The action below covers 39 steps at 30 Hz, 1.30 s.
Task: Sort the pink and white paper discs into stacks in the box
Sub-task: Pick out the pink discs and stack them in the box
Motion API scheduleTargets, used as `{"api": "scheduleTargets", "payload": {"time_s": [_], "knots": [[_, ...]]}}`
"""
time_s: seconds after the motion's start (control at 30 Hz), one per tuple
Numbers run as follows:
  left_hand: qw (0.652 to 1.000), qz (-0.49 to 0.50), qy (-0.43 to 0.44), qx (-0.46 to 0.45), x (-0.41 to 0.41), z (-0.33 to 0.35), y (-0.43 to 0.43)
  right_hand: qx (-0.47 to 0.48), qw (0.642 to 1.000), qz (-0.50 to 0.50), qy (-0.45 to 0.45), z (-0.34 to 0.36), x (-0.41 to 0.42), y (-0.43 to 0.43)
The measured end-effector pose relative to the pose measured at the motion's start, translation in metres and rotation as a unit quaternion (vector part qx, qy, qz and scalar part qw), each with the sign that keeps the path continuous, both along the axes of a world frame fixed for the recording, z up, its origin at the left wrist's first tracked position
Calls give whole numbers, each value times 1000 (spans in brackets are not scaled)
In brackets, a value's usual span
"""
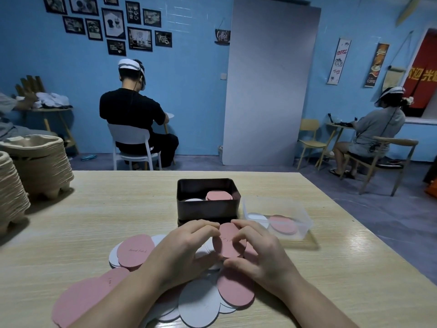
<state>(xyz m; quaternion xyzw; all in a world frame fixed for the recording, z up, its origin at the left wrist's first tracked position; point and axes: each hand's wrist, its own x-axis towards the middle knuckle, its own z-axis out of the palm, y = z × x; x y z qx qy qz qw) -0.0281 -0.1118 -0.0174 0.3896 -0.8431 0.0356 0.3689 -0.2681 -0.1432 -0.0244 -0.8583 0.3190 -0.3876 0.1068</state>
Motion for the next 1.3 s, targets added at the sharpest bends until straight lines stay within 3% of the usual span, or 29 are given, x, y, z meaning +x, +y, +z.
{"api": "scheduleTargets", "payload": {"time_s": [0.53, 0.83, 1.07, 1.3], "knots": [[999, 17, 8, 50, 37, 28, 1, -20, 999, 29, 16, 29, 39, -13], [985, 154, -25, 73, 125, 30, 30, 27, 998, 64, 5, 23, 95, -16], [973, 135, -41, 182, 144, 7, 37, 67, 996, 60, 8, 13, 85, -10], [971, 136, 0, 197, 139, 9, 39, 72, 996, 48, 14, 12, 83, -7]]}}
